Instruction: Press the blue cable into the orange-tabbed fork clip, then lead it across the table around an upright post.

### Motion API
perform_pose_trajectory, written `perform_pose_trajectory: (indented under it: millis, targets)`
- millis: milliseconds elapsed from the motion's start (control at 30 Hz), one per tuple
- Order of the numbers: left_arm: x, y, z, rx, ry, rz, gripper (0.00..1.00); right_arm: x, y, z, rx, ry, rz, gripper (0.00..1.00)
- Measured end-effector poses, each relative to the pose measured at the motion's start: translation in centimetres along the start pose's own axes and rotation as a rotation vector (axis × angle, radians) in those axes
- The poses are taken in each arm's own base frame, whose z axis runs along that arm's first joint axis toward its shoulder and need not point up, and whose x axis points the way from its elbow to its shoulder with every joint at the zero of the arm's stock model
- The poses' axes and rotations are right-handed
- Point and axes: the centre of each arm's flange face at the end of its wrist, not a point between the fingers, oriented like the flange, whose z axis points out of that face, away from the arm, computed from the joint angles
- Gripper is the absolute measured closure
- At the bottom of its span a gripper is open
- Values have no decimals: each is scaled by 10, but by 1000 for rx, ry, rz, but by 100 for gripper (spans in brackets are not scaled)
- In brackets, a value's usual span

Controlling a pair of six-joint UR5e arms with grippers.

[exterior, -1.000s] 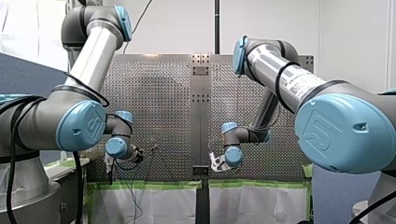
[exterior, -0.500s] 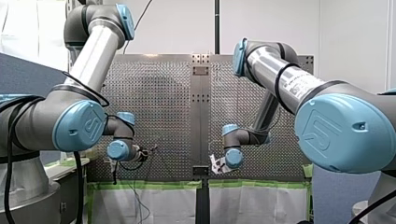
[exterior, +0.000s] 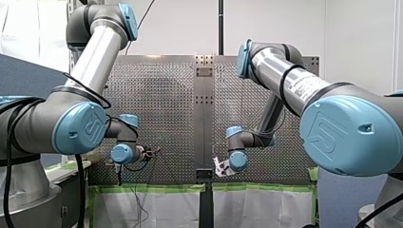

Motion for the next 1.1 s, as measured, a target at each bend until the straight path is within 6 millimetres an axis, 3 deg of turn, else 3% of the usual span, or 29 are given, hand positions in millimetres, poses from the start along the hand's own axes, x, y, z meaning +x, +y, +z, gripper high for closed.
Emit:
perform_pose_trajectory:
  millis: [600, 1100]
  targets:
    - [3, 2, -4, -59, 20, 24, 0, -3, 1, 2, 6, -4, 3, 100]
    - [6, -7, -7, -35, 27, 74, 0, -5, 1, 2, 8, -12, 1, 100]
